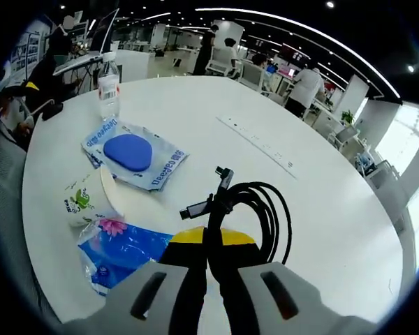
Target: Arrange the tabletop items into an orderly group along one side of the table until the central work area is clear of visible clutter.
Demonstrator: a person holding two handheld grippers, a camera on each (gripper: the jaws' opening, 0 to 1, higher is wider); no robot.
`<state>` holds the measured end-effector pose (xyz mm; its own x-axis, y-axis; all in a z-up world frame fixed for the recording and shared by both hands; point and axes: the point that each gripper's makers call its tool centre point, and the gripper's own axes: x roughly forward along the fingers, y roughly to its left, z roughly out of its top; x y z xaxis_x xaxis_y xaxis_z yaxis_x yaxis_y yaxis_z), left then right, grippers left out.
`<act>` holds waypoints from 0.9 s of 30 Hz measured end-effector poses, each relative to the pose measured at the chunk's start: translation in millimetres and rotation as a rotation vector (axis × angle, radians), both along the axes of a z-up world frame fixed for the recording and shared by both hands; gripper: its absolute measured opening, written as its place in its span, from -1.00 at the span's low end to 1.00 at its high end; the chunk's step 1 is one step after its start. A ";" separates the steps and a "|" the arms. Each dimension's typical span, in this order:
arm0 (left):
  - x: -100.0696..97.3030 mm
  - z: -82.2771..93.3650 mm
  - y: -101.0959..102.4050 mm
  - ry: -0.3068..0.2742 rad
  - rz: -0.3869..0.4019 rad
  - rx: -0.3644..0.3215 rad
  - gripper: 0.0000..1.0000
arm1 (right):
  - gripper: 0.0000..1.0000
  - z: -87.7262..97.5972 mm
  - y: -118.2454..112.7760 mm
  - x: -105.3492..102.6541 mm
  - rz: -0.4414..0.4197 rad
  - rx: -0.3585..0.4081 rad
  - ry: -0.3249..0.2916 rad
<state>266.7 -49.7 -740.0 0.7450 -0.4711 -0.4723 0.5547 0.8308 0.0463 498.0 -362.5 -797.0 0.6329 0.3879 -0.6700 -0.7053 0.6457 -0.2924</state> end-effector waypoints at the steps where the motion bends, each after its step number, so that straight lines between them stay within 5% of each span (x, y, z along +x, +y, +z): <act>1: -0.2 -0.1 -0.1 0.001 -0.001 0.001 0.99 | -0.93 -0.2 -0.7 -0.7 -0.002 0.000 0.001; 27: -2.6 -4.1 1.3 0.019 -0.006 0.015 0.99 | -0.92 -24.2 -35.0 -13.9 -0.073 -0.038 0.049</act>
<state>264.1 -48.4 -744.1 0.7328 -0.4686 -0.4934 0.5607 0.8266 0.0477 484.1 -397.6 -821.2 0.6247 0.3153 -0.7144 -0.6706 0.6853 -0.2840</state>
